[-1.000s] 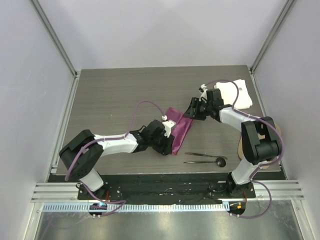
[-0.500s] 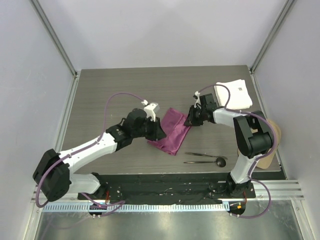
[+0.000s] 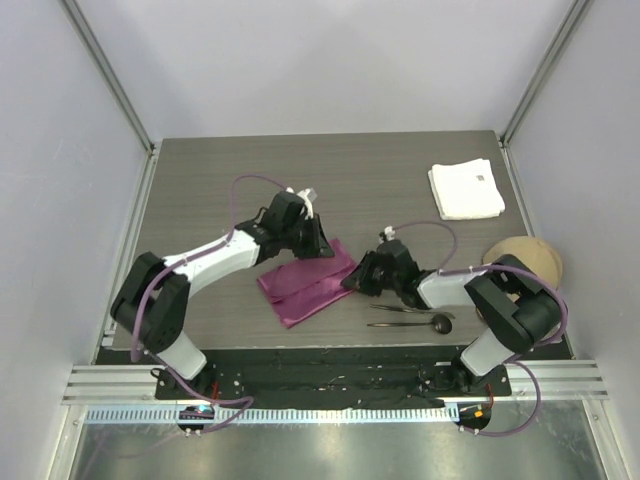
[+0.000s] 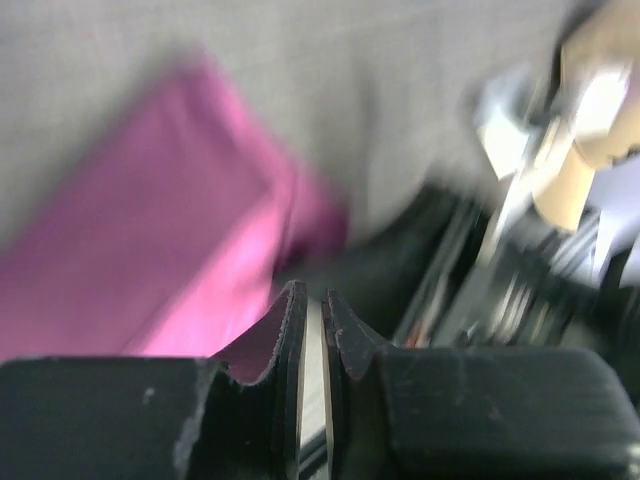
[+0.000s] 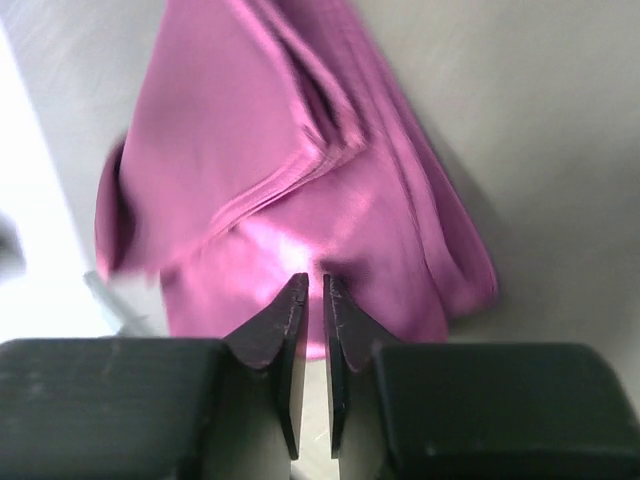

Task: Fold the napkin into a case and place the utensils inside
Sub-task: Rotate the 2/3-rectangle-folded napkin at the center of the board.

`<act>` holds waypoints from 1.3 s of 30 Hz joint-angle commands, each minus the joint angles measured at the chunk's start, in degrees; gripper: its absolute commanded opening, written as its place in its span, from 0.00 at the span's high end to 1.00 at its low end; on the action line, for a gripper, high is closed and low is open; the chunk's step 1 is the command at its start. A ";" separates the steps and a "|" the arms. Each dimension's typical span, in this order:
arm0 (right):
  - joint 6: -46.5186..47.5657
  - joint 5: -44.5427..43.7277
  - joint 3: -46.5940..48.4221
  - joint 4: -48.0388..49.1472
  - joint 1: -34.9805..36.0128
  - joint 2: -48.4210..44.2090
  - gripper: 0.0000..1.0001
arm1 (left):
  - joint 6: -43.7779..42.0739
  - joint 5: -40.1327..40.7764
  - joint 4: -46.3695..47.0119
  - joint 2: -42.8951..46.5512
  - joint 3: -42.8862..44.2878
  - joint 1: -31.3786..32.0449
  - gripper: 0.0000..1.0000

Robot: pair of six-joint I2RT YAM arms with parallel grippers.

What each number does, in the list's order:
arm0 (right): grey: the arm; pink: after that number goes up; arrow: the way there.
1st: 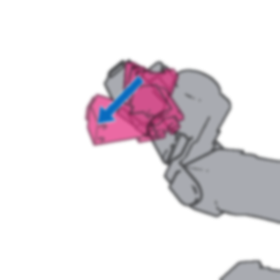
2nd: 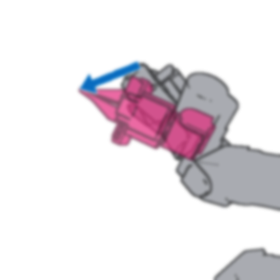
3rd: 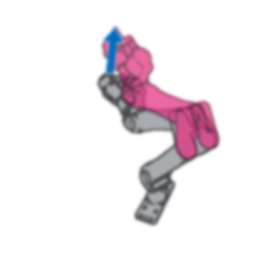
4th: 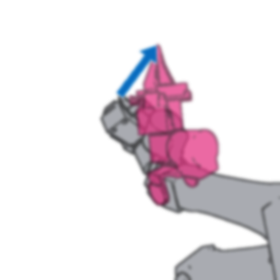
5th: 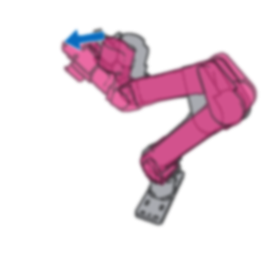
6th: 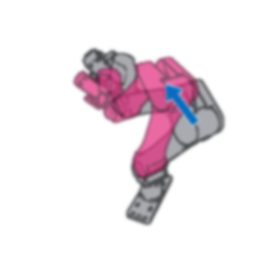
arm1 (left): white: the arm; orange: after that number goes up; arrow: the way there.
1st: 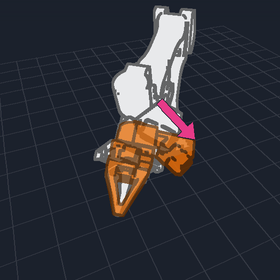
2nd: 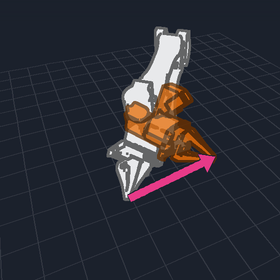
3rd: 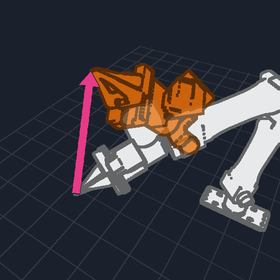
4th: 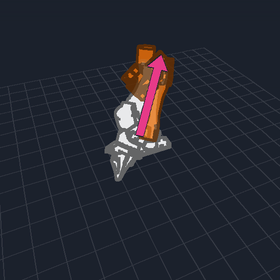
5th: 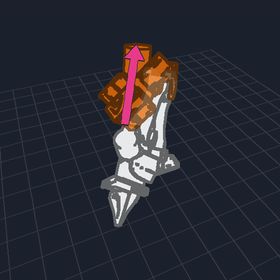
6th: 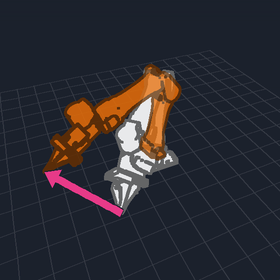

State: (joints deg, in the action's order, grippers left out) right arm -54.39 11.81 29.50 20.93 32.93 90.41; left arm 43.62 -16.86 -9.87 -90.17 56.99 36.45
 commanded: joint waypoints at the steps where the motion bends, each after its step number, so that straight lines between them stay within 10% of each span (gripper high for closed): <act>1: -15.39 -4.27 -3.93 12.29 7.15 -2.68 0.80 | -0.55 2.96 -3.84 -4.65 7.16 -1.64 0.85; 9: 9.62 -3.90 5.03 -10.01 1.27 -13.50 0.59 | 2.53 12.09 -7.96 -3.43 5.41 0.28 0.99; 16: 28.02 12.87 16.81 -22.51 -6.83 -5.17 0.76 | 3.76 22.48 -17.37 -8.97 9.72 4.95 1.00; 39: 9.41 3.93 -3.56 6.92 3.10 1.62 0.99 | -5.28 22.85 -10.53 -23.73 16.39 5.65 1.00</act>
State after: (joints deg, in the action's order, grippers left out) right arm -36.14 24.47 31.05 18.70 33.45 92.01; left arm 43.90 7.20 -23.68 -109.91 71.92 42.24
